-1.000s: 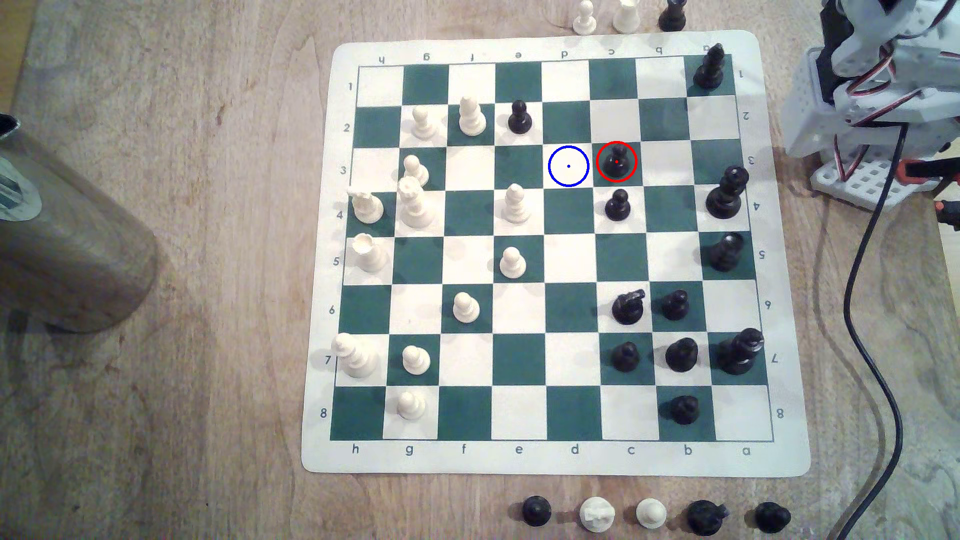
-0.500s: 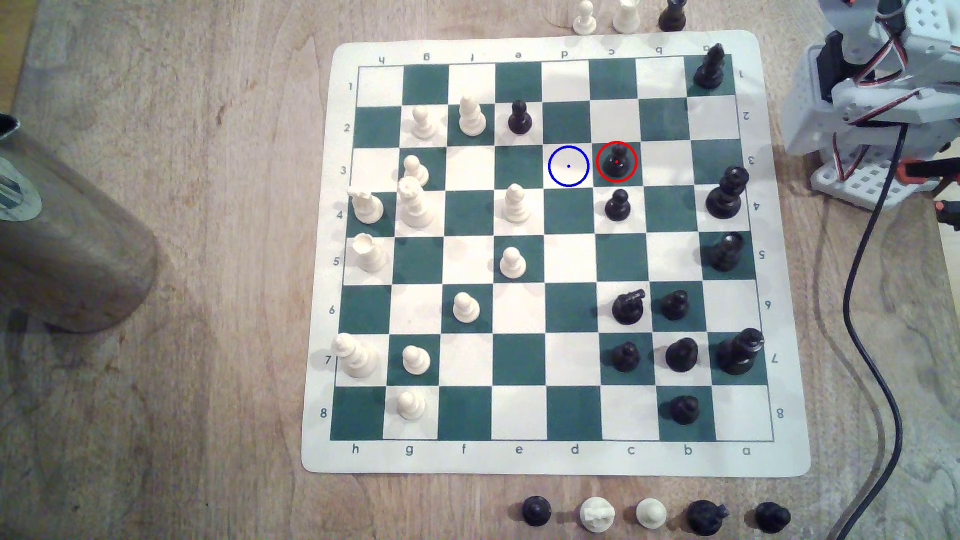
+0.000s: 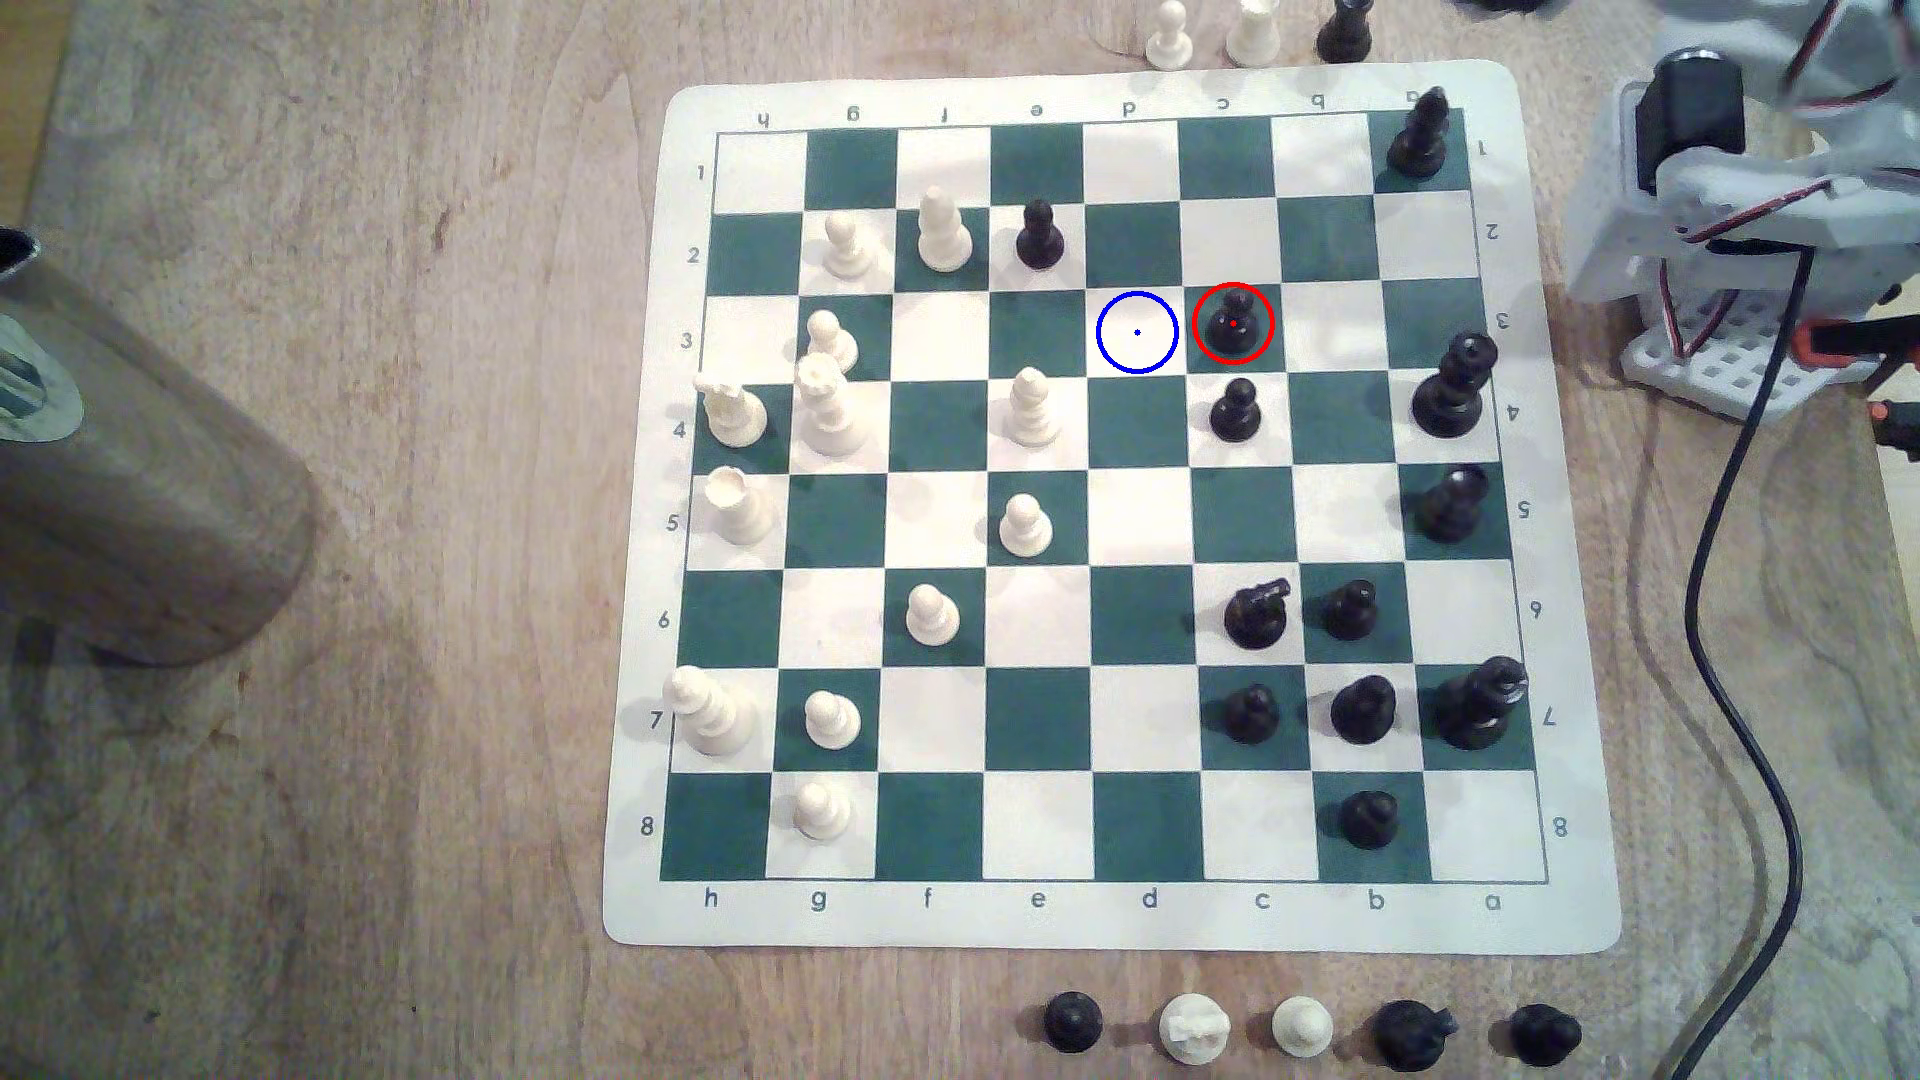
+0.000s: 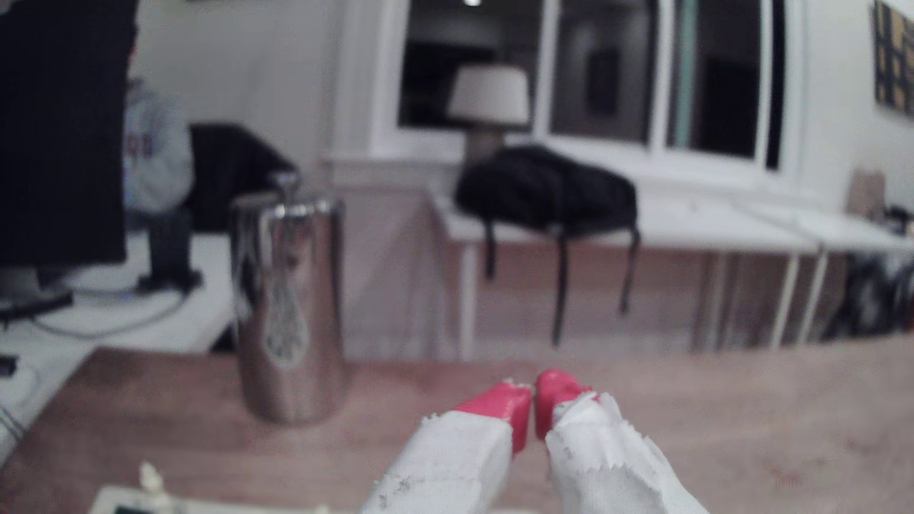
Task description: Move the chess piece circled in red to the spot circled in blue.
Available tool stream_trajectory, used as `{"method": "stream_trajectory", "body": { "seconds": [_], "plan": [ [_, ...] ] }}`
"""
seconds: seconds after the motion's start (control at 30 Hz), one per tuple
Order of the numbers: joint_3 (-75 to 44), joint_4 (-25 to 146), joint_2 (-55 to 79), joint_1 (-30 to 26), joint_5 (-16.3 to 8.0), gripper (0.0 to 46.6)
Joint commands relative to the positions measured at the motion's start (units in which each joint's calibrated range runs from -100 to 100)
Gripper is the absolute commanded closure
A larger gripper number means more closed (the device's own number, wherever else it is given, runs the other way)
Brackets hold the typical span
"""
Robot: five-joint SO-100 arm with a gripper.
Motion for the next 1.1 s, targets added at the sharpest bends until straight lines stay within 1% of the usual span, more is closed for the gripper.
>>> {"method": "stream_trajectory", "body": {
  "seconds": [0.0,0.07,0.1,0.17,0.2,0.27,0.37,0.4,0.5,0.57,0.6,0.67,0.73,0.83,0.9,1.07],
  "plan": [
    [-12.88,16.9,7.83,-0.58,-4.69,46.4],
    [-15.24,20.42,11.31,-0.97,-6.4,46.4],
    [-16.87,22.47,14.45,-1.28,-8.3,46.0],
    [-17.96,23.94,17.09,-1.44,-10.16,45.3],
    [-18.78,24.84,19.46,-1.6,-12.16,42.3],
    [-19.05,24.93,21.84,-2.14,-13.87,40.9],
    [-20.95,27.22,25.83,-3.79,-16.75,40.7],
    [-22.22,29.02,28.38,-4.41,-18.07,40.9],
    [-22.95,30.74,31.43,-4.57,-19.15,39.5],
    [-22.95,31.23,33.89,-4.57,-20.66,36.1],
    [-22.95,31.56,34.66,-4.57,-20.95,34.7],
    [-22.86,31.97,36.61,-4.57,-21.73,34.5],
    [-22.95,32.46,38.56,-4.65,-22.32,35.9],
    [-23.13,33.12,43.32,-4.96,-23.2,36.2],
    [-23.22,33.36,45.18,-5.12,-23.64,35.9],
    [-24.85,34.84,49.6,-6.45,-24.66,33.3]
  ]
}}
